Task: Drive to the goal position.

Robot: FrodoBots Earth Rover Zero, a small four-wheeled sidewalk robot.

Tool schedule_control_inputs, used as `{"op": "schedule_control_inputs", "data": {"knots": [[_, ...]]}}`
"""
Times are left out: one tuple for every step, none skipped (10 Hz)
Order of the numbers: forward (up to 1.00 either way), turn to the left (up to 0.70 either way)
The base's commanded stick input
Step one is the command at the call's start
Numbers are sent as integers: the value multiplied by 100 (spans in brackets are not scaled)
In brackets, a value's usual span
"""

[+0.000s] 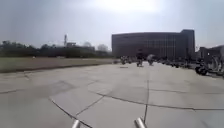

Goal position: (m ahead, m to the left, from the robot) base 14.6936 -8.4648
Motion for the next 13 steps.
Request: {"op": "schedule_control_inputs", "data": {"knots": [[85,-33],[85,-33],[85,-32],[85,-23],[85,-13],[85,-3],[85,1],[85,1],[85,1],[85,1],[85,1],[85,1],[85,1]]}}
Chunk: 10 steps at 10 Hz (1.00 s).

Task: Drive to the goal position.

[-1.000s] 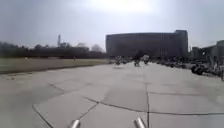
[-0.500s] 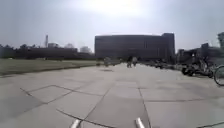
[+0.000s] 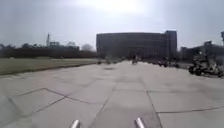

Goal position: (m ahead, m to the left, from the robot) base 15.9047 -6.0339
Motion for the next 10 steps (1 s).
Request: {"op": "schedule_control_inputs", "data": {"knots": [[85,1],[85,1],[85,1],[85,1],[85,-1],[85,-19],[85,-30],[85,-32],[85,-33],[85,-33]]}}
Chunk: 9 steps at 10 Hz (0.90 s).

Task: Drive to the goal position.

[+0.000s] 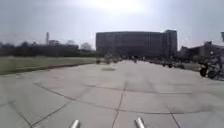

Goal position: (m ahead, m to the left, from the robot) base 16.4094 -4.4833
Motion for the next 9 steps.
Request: {"op": "schedule_control_inputs", "data": {"knots": [[85,-33],[85,-33],[85,-33],[85,-33],[85,-28],[85,-21],[85,1],[85,1],[85,1]]}}
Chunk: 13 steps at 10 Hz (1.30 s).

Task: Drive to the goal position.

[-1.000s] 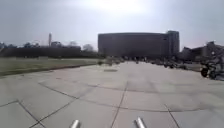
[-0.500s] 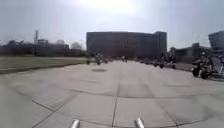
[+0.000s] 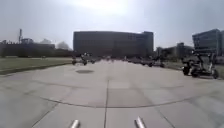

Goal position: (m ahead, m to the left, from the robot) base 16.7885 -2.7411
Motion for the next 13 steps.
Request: {"op": "schedule_control_inputs", "data": {"knots": [[85,1],[85,1],[85,1],[85,1],[85,1],[85,1],[85,1],[85,1],[85,1],[85,1],[85,1],[85,1],[85,1]]}}
